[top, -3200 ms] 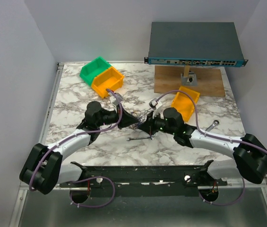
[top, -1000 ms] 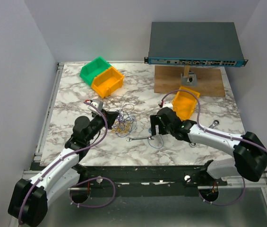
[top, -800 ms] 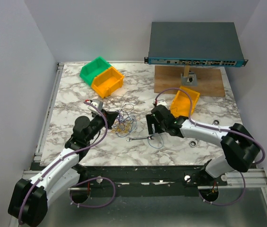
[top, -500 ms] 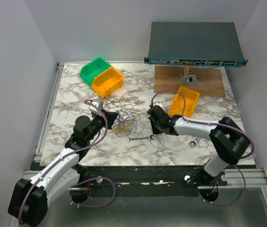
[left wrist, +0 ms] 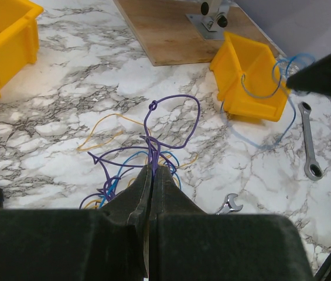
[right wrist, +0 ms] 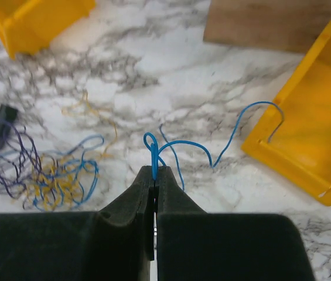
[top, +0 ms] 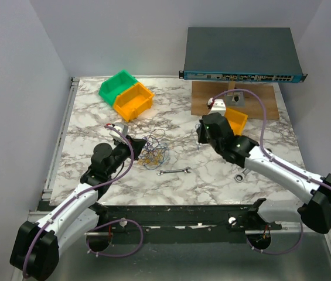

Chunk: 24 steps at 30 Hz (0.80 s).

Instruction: Untangle the cables

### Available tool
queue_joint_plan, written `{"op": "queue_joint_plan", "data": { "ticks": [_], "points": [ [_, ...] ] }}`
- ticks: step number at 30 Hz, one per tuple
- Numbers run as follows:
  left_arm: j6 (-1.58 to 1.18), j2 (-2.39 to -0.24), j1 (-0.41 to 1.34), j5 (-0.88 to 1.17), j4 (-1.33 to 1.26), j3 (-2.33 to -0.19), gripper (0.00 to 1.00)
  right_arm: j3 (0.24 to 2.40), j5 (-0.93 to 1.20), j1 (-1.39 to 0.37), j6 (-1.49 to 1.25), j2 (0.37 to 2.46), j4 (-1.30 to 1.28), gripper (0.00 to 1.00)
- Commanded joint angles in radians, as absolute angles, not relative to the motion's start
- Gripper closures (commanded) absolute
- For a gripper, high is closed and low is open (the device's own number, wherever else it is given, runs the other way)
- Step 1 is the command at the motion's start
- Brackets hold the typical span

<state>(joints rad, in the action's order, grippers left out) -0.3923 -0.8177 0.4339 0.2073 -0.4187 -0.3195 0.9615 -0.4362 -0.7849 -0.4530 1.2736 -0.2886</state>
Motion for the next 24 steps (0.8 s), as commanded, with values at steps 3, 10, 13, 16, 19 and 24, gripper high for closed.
{"op": "queue_joint_plan", "data": {
  "ticks": [3,10,13,16,19,24],
  "points": [
    [-0.383,-0.805,0.436,0.185,-0.425,-0.347,1.00,1.055,-0.371,-0.613,-0.460,1.241,-0.322,0.99],
    [-0.383,-0.807,0.436,0.186,-0.425,-0.348,1.00,1.140,-0.178,-0.425,-0.503,1.304,-0.350,0.99],
    [-0.383,-0.805,0.436,0.186,-0.424,-0.347,1.00,1.145,-0.129,-0.347,-0.511,1.338,-0.353,0.99],
    [-0.383,-0.804,0.436,0.186,-0.425,-0.347,1.00,1.137,-0.090,-0.258,-0.505,1.367,-0.345,0.99],
    [-0.383,-0.809,0.436,0.187,-0.428,-0.348,1.00,1.129,-0.102,-0.195,-0.503,1.404,-0.336,0.99],
    [-0.383,-0.814,0.436,0.189,-0.428,-0.348,1.00,1.128,-0.256,-0.184,-0.497,1.442,-0.321,0.99]
  ]
}}
